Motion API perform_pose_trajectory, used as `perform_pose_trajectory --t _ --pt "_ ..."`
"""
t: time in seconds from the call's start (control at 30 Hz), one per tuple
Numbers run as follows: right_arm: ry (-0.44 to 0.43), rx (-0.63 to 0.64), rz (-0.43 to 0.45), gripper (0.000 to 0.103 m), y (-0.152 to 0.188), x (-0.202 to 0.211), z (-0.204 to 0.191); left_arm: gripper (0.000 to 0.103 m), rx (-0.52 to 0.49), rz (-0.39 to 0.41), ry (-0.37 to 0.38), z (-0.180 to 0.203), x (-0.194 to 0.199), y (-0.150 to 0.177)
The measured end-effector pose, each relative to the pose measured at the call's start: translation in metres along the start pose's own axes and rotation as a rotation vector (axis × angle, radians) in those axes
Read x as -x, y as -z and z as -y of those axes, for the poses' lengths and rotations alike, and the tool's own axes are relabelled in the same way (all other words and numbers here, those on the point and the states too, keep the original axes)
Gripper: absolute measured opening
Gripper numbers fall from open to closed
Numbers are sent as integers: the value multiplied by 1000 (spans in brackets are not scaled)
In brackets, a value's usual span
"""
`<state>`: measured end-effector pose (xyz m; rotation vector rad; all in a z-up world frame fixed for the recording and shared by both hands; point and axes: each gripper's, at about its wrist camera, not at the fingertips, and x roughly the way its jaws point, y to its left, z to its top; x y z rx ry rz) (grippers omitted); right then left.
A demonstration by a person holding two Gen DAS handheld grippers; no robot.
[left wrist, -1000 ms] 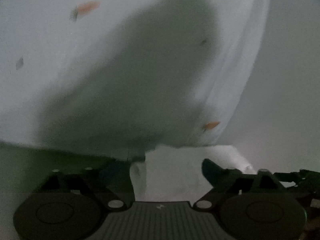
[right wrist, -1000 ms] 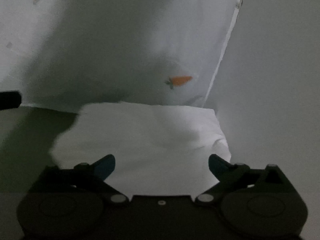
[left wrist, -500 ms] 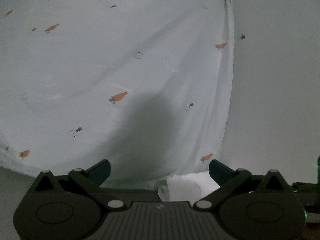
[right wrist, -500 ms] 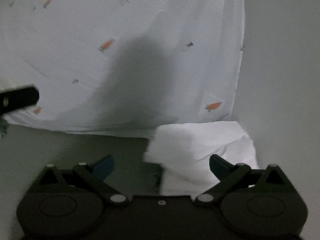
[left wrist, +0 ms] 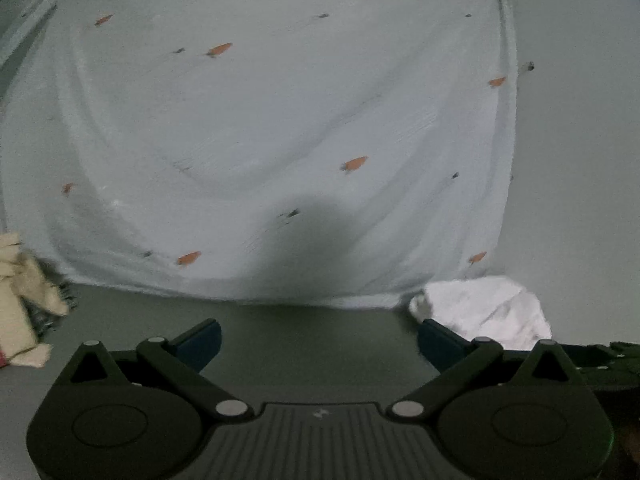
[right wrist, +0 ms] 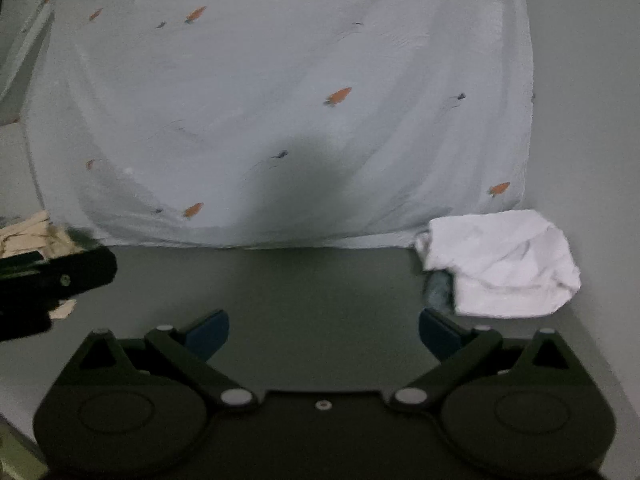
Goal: Fold clothes
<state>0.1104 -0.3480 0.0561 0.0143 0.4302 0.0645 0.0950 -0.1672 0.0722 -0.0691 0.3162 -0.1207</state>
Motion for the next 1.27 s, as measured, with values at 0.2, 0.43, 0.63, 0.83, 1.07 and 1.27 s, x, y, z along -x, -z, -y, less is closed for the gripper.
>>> perform_pose_trajectory --t 0.2,0.43,0.63,0.83,1.07,1.27 --pt "-7 1 1 103 16 49 -60 103 19 -59 -85 -55 55 10" --pt "-30 24 -34 103 44 81 -111 103 19 -111 -158 -102 104 33" --pt "-28 24 -54 103 69 105 -141 103 24 -140 -167 -125 133 53" --pt "8 9 -53 103 83 124 -150 103 -4 -150 -152 -133 148 60" --pt "34 -6 -67 103 98 133 -158 103 -12 -156 -133 -138 159 71" --pt "28 -12 -76 103 103 137 -165 103 -11 -156 -143 -145 166 70"
